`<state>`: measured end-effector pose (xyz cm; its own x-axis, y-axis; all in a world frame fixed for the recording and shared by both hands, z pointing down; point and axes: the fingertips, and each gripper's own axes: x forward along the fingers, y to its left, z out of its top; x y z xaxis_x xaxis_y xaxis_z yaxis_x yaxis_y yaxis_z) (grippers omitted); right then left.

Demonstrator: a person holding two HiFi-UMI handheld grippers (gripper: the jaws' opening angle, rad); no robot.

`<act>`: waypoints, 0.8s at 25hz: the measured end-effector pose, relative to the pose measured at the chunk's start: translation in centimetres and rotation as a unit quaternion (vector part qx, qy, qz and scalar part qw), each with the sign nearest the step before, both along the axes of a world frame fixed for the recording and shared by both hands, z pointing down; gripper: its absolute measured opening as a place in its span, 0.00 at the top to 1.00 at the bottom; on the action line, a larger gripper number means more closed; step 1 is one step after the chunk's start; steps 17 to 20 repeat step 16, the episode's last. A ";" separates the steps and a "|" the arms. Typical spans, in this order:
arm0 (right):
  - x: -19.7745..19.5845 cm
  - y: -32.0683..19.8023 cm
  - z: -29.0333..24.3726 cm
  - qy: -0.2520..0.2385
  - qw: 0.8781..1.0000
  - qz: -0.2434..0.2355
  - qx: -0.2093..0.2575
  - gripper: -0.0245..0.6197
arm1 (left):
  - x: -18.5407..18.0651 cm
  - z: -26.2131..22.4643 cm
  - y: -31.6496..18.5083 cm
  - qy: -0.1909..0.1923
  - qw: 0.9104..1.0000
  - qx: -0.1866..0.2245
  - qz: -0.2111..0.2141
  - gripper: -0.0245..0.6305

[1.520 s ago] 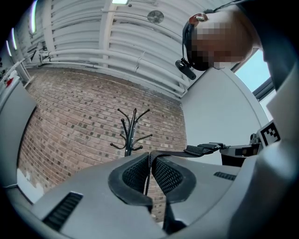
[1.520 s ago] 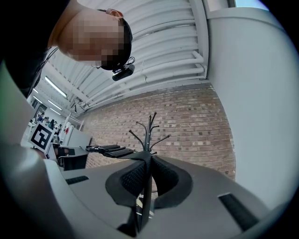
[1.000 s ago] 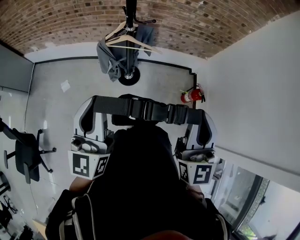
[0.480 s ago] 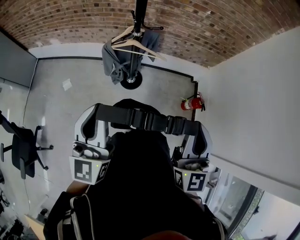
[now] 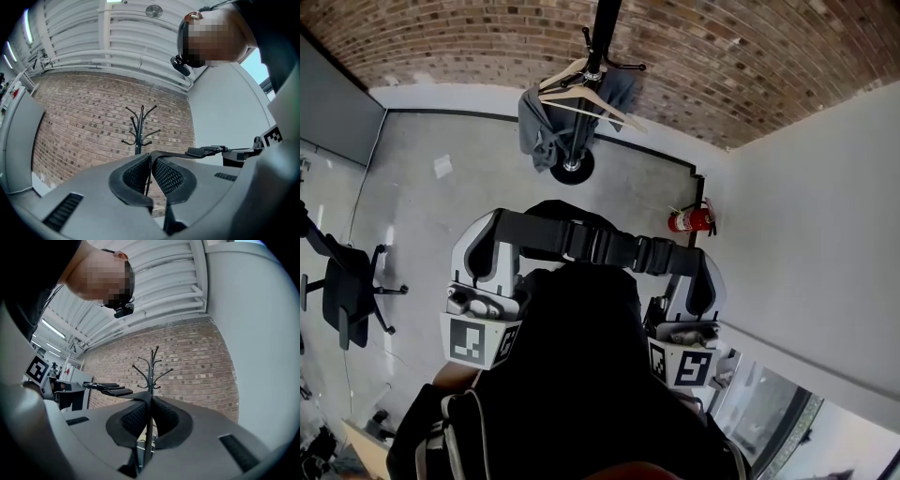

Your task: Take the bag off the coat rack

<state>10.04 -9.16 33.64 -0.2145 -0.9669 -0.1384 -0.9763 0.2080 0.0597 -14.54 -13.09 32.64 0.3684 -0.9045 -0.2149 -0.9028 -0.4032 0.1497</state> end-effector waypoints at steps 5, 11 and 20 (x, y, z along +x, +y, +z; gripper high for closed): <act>-0.2 -0.8 -0.1 0.000 1.000 -0.005 0.003 0.93 | -0.3 0.1 -0.6 -0.017 1.000 -0.001 -0.002 0.93; -0.2 -1.4 0.0 -0.004 1.000 -0.004 0.002 0.93 | -0.3 0.1 -0.9 -0.023 1.000 -0.002 -0.002 0.93; -0.2 -2.0 0.0 -0.008 1.000 -0.005 0.004 0.93 | -0.3 0.1 -1.3 -0.023 1.000 -0.002 -0.003 0.93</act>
